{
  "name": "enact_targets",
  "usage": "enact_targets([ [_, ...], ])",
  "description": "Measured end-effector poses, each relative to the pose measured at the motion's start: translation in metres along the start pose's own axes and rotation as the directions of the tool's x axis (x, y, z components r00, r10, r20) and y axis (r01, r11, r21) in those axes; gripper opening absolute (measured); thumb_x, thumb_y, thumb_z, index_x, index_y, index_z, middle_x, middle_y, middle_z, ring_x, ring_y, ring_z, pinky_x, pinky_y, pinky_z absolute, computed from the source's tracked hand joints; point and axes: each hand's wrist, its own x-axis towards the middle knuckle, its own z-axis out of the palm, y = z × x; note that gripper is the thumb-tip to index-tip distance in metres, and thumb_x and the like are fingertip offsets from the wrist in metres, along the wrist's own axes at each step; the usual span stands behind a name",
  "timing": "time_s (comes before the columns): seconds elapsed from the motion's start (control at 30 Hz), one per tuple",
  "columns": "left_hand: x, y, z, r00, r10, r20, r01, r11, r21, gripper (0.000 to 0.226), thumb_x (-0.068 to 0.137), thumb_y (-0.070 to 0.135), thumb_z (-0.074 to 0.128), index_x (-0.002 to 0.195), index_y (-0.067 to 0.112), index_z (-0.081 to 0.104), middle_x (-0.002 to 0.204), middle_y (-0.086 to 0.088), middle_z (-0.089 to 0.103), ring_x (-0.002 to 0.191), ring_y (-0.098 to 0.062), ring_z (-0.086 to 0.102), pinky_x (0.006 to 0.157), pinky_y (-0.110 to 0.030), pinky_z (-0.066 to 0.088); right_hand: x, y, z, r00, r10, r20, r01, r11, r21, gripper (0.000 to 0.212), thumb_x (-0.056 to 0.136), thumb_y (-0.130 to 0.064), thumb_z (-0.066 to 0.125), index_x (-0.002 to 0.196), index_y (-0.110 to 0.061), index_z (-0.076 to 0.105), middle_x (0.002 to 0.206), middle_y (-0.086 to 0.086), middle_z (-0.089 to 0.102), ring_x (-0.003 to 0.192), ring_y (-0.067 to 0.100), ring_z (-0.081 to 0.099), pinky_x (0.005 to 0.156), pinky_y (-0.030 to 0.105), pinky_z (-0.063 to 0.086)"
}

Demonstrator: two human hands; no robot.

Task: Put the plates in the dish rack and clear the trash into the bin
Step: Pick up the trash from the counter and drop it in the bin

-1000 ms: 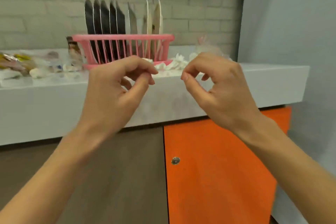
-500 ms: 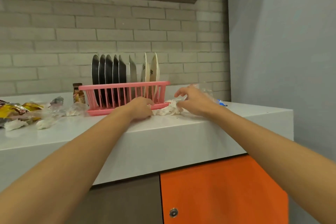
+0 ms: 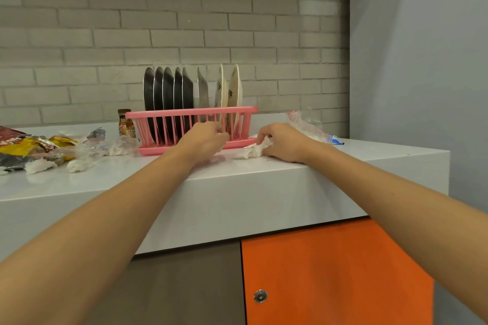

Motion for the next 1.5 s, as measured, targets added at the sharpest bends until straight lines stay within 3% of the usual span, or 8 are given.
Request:
enact_targets([
  [0.1, -0.008, 0.004, -0.002, 1.0, 0.009, -0.009, -0.009, 1.0, -0.029, 0.026, 0.094, 0.025, 0.041, 0.08, 0.011, 0.058, 0.095, -0.011, 0.064, 0.095, -0.032, 0.06, 0.09, -0.046, 0.048, -0.002, -0.001, -0.001, 0.998, 0.051, 0.028, -0.053, 0.997, 0.061, 0.028, 0.09, -0.011, 0.056, 0.117, -0.013, 0.065, 0.121, 0.005, 0.061, 0.11, 0.023, 0.055, 0.083, 0.027, 0.04],
  [0.23, -0.014, 0.007, -0.003, 1.0, 0.021, 0.005, -0.021, 1.0, -0.012, 0.028, 0.095, 0.025, 0.039, 0.078, 0.011, 0.057, 0.094, -0.013, 0.064, 0.091, -0.031, 0.059, 0.088, -0.047, 0.048, -0.005, -0.004, -0.008, 0.988, 0.147, 0.044, -0.151, 0.979, 0.134, 0.024, 0.094, -0.01, 0.041, 0.084, -0.001, 0.06, 0.084, 0.009, 0.058, 0.073, 0.023, 0.053, 0.061, 0.032, 0.037],
  [0.43, -0.015, 0.011, 0.0, 0.998, 0.04, 0.046, -0.039, 0.999, -0.023, 0.025, 0.093, 0.025, 0.041, 0.076, 0.015, 0.056, 0.089, -0.007, 0.062, 0.085, -0.025, 0.056, 0.085, -0.043, 0.048, -0.013, -0.01, -0.014, 0.955, 0.272, 0.123, -0.295, 0.923, 0.248, 0.045, 0.092, -0.053, 0.049, 0.075, -0.014, 0.062, 0.076, 0.005, 0.056, 0.061, 0.017, 0.045, 0.058, 0.03, 0.033],
  [0.7, -0.017, 0.02, 0.006, 0.975, 0.164, 0.148, -0.189, 0.966, 0.176, 0.016, 0.087, 0.017, 0.063, 0.101, 0.018, 0.056, 0.113, -0.005, 0.058, 0.104, -0.024, 0.054, 0.091, -0.033, 0.045, -0.012, -0.001, -0.015, 0.955, 0.294, 0.03, -0.294, 0.931, 0.216, 0.025, 0.095, -0.01, 0.041, 0.082, -0.007, 0.063, 0.079, 0.012, 0.063, 0.073, 0.026, 0.057, 0.059, 0.029, 0.041],
  [0.87, -0.022, 0.02, 0.007, 0.975, 0.175, 0.14, -0.195, 0.97, 0.144, 0.028, 0.09, 0.018, 0.063, 0.118, 0.02, 0.059, 0.13, -0.005, 0.057, 0.117, -0.024, 0.053, 0.104, -0.036, 0.041, -0.025, -0.004, -0.017, 0.968, 0.249, -0.029, -0.213, 0.877, 0.431, 0.03, 0.099, -0.012, 0.036, 0.09, -0.005, 0.063, 0.062, 0.005, 0.052, 0.048, 0.018, 0.043, 0.041, 0.019, 0.034],
  [1.0, -0.035, 0.023, -0.001, 0.965, 0.254, 0.07, -0.259, 0.963, 0.075, 0.027, 0.086, 0.032, 0.072, 0.111, 0.024, 0.068, 0.12, 0.0, 0.064, 0.106, -0.017, 0.059, 0.097, -0.033, 0.048, -0.034, -0.013, -0.024, 0.964, 0.267, -0.003, -0.221, 0.804, 0.552, 0.041, 0.098, -0.027, 0.043, 0.065, -0.007, 0.058, 0.047, 0.004, 0.042, 0.039, 0.017, 0.033, 0.04, 0.019, 0.027],
  [1.17, -0.055, 0.042, -0.004, 0.962, 0.241, -0.129, -0.262, 0.947, -0.185, 0.025, 0.085, 0.045, 0.068, 0.09, 0.021, 0.071, 0.082, 0.004, 0.069, 0.063, -0.003, 0.066, 0.048, -0.011, 0.047, -0.047, -0.034, -0.038, 0.959, 0.276, 0.069, -0.263, 0.764, 0.59, 0.06, 0.102, -0.047, 0.033, 0.053, -0.011, 0.035, 0.037, -0.001, 0.035, 0.026, 0.012, 0.025, 0.037, 0.013, 0.023],
  [1.5, -0.105, 0.065, 0.007, 0.847, 0.434, -0.307, -0.514, 0.817, -0.261, 0.011, 0.092, 0.024, 0.065, 0.086, 0.018, 0.073, 0.077, 0.004, 0.069, 0.075, -0.017, 0.066, 0.068, -0.042, 0.053, -0.098, -0.043, -0.045, 0.997, 0.076, 0.008, -0.068, 0.842, 0.536, 0.026, 0.099, -0.017, 0.047, 0.085, -0.008, 0.067, 0.061, 0.013, 0.045, 0.04, 0.016, 0.036, 0.039, 0.02, 0.029],
])
